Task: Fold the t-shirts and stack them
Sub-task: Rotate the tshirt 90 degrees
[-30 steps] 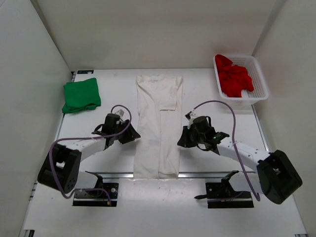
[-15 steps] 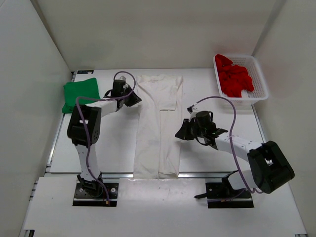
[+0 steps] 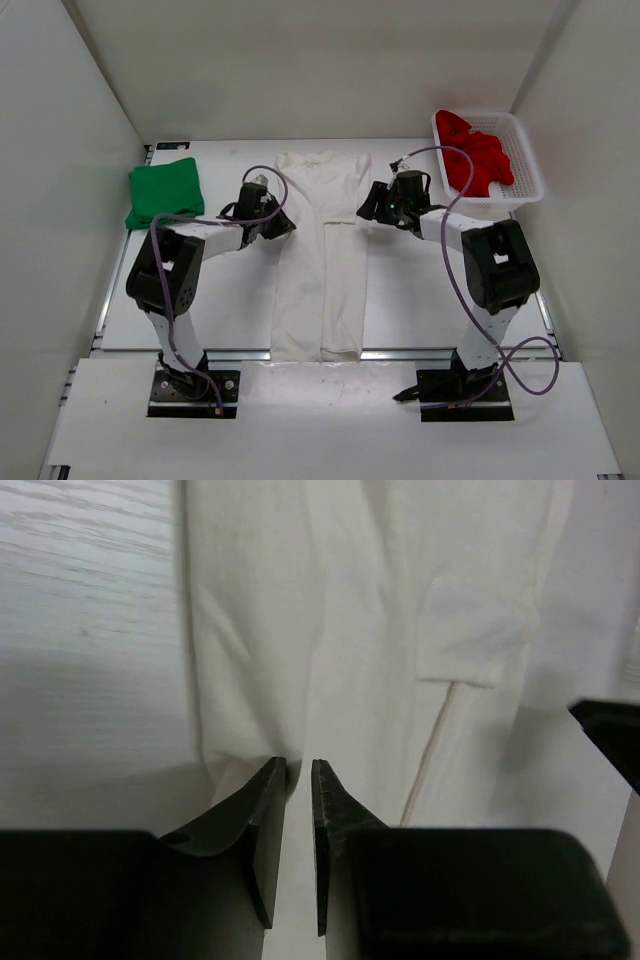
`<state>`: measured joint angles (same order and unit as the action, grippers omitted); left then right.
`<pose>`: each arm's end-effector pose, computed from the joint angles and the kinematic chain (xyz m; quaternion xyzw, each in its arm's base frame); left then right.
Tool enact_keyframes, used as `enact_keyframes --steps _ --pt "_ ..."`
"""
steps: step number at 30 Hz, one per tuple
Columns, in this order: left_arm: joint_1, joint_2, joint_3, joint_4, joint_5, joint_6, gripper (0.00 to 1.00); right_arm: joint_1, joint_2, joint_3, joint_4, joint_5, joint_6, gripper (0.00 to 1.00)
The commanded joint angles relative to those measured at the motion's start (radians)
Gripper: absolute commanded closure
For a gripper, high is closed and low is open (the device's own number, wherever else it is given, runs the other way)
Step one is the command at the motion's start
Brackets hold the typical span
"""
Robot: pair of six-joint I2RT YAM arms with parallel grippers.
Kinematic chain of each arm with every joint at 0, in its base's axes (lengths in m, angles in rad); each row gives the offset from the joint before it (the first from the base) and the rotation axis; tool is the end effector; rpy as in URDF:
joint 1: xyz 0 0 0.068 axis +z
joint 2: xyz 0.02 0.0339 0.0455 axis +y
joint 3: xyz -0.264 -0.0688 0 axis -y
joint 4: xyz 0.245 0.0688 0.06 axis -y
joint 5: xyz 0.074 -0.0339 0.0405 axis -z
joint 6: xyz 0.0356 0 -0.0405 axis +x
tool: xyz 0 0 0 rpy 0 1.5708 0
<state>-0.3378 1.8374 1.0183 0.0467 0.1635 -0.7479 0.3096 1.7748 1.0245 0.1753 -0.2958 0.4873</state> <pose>0.3555 -0.1310 0.1540 -0.1559 0.9055 -0.2645 0.2928 0.3629 0.1270 0.1901 0.0070 0.8718 0.3026 0.3851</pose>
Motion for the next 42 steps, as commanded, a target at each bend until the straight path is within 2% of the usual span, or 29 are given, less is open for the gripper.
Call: enact_keyframes --steps 1,3,6,8,10,13,16,18,23,24,26,28,29,31,33,35,36,37,38,39,41,42 --pt "-0.046 -0.090 -0.021 0.048 -0.022 0.019 0.73 -0.021 0.096 0.145 -0.103 0.109 -0.049 0.51" --pt "-0.055 -0.109 -0.046 0.058 0.016 0.010 0.72 -0.038 0.178 0.224 -0.174 0.045 -0.049 0.47" --pt "-0.041 -0.121 -0.067 0.087 0.073 -0.016 0.72 -0.041 0.222 0.272 -0.174 0.011 -0.038 0.43" --pt "-0.047 -0.135 -0.095 0.088 0.065 -0.010 0.72 -0.038 0.282 0.328 -0.206 0.003 -0.018 0.44" --pt "-0.066 -0.156 -0.109 0.082 0.051 -0.005 0.71 -0.038 0.319 0.371 -0.237 -0.002 -0.004 0.54" --pt "-0.073 -0.179 -0.132 0.079 0.065 -0.005 0.72 -0.049 0.350 0.370 -0.202 -0.042 0.036 0.98" --pt "-0.067 -0.204 -0.161 0.079 0.071 -0.001 0.72 -0.064 0.299 0.278 -0.140 -0.037 0.063 1.00" --pt "-0.067 -0.213 -0.182 0.088 0.082 -0.010 0.72 -0.082 0.209 0.179 -0.102 -0.011 0.076 0.99" --pt "-0.096 -0.213 -0.204 0.099 0.102 -0.019 0.71 -0.112 -0.006 -0.203 0.001 0.063 0.114 1.00" --pt "-0.105 -0.213 -0.205 0.096 0.111 -0.015 0.71 -0.115 -0.058 -0.269 0.010 0.067 0.131 1.00" --pt "-0.121 -0.198 -0.211 0.100 0.136 -0.025 0.71 -0.121 -0.124 -0.352 0.041 0.081 0.151 0.90" --pt "-0.141 -0.201 -0.237 0.113 0.148 -0.042 0.71 -0.115 -0.211 -0.383 0.012 0.111 0.142 0.60" --pt "-0.150 -0.205 -0.247 0.126 0.162 -0.047 0.71 -0.104 -0.236 -0.374 -0.025 0.162 0.120 0.50" --pt "-0.168 -0.210 -0.262 0.133 0.160 -0.054 0.71 -0.109 -0.325 -0.330 -0.068 0.210 0.068 0.43" --pt "-0.181 -0.216 -0.268 0.146 0.160 -0.057 0.71 -0.121 -0.356 -0.269 -0.111 0.230 0.037 0.41" --pt "-0.188 -0.210 -0.256 0.147 0.160 -0.064 0.71 -0.133 -0.344 -0.204 -0.090 0.215 -0.016 0.51" --pt "-0.187 -0.199 -0.256 0.156 0.162 -0.064 0.71 -0.141 -0.307 -0.172 -0.048 0.177 -0.041 0.53" --pt "-0.193 -0.190 -0.233 0.156 0.168 -0.068 0.71 -0.148 -0.264 -0.111 -0.030 0.115 -0.044 0.60" --pt "-0.196 -0.170 -0.209 0.153 0.171 -0.073 0.71 -0.156 -0.192 -0.077 -0.027 0.062 -0.058 0.78" --pt "-0.191 -0.162 -0.198 0.154 0.166 -0.079 0.71 -0.162 -0.154 0.006 -0.031 0.035 -0.065 0.87" --pt "-0.193 -0.115 -0.162 0.176 0.151 -0.085 0.70 -0.173 -0.017 0.171 -0.094 -0.044 -0.064 1.00" --pt "-0.185 -0.086 -0.123 0.156 0.148 -0.085 0.71 -0.176 0.071 0.287 -0.141 -0.072 -0.079 1.00"
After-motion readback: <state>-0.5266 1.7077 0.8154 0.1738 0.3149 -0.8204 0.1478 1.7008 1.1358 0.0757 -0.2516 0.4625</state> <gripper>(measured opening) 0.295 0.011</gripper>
